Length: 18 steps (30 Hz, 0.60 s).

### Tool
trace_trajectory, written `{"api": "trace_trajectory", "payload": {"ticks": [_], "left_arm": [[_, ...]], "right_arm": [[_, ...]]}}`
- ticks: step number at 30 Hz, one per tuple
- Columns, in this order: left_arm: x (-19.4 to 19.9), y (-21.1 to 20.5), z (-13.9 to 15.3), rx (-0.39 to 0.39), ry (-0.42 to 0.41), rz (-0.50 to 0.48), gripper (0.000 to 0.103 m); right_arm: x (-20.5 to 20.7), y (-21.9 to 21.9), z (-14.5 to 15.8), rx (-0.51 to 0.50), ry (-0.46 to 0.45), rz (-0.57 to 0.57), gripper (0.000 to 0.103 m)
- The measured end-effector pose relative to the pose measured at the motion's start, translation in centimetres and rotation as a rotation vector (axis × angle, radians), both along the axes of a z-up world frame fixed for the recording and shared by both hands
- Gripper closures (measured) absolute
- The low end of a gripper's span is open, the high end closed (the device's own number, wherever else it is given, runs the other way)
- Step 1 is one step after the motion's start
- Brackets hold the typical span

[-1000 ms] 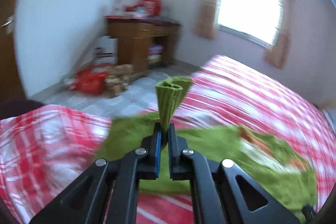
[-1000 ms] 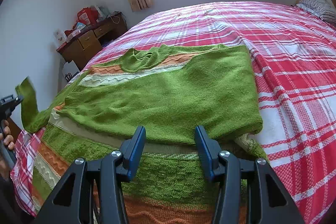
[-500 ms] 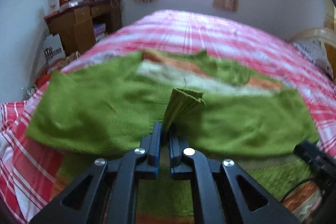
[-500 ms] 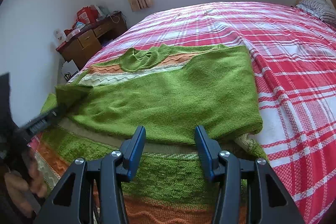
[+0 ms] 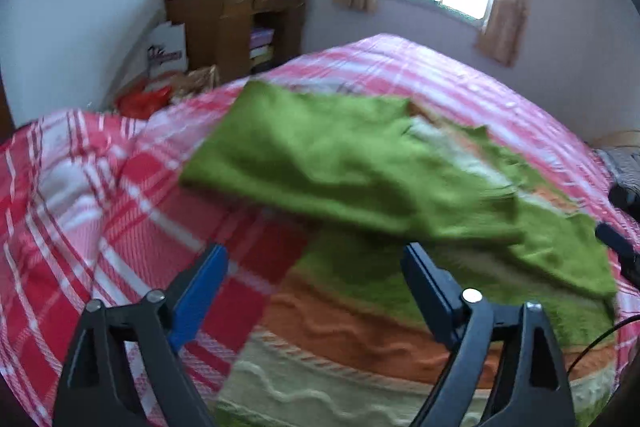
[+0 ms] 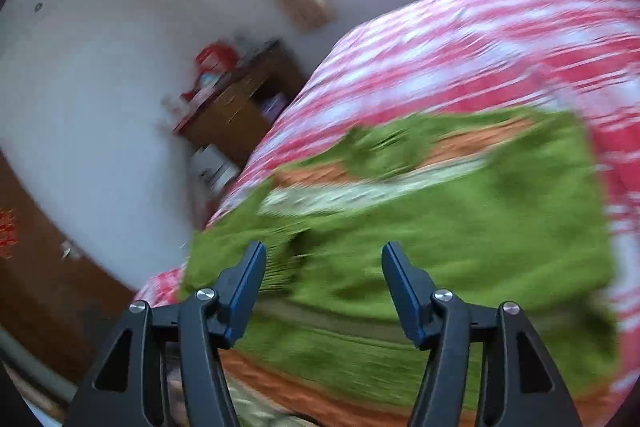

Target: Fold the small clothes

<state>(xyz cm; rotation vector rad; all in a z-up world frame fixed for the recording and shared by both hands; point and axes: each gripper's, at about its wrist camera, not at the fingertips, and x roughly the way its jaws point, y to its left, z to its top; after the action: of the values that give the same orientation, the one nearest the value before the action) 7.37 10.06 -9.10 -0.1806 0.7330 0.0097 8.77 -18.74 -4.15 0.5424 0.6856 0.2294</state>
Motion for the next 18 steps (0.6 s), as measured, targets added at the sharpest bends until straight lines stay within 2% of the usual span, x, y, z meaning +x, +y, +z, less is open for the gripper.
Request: {"api": "trace_trajectory", "payload": {"ticks": [3, 5, 8, 10, 12, 15, 18], "left_arm": [[-0.4, -0.2, -0.3, -0.013, -0.025, 0.000, 0.012], [-0.4, 0.0, -0.4, -0.032, -0.020, -0.005, 0.009], [-0.4, -0.1, -0.4, -0.052, -0.027, -0.024, 0.004], [-0.4, -0.4, -0.4, -0.043, -0.024, -0.028, 0.002], [0.0, -0.7, -0.4, -0.026, -0.019, -0.030, 0.001], [0.1, -0.8, -0.5, -0.015, -0.014, -0.029, 0.000], [0.1, -0.7, -0.6, -0.037, -0.021, -0.030, 0.000]], "right_arm": [[4.0, 4.8, -1.4, -0.055, 0.051, 0.101, 0.042], [5.7, 7.2, -2.6, -0.101, 0.093, 0.120, 0.042], [7.8, 10.7, -4.4, -0.221, 0.142, 0.151, 0.043], [8.1, 12.6, -5.1, -0.319, 0.140, 0.151, 0.064], [8.1, 13.5, -4.7, -0.377, 0.121, 0.157, 0.087], [7.8, 14.4, -2.5, -0.435, 0.047, 0.185, 0.090], [6.6, 14.7, 2.0, -0.513, -0.090, 0.182, 0.090]]}}
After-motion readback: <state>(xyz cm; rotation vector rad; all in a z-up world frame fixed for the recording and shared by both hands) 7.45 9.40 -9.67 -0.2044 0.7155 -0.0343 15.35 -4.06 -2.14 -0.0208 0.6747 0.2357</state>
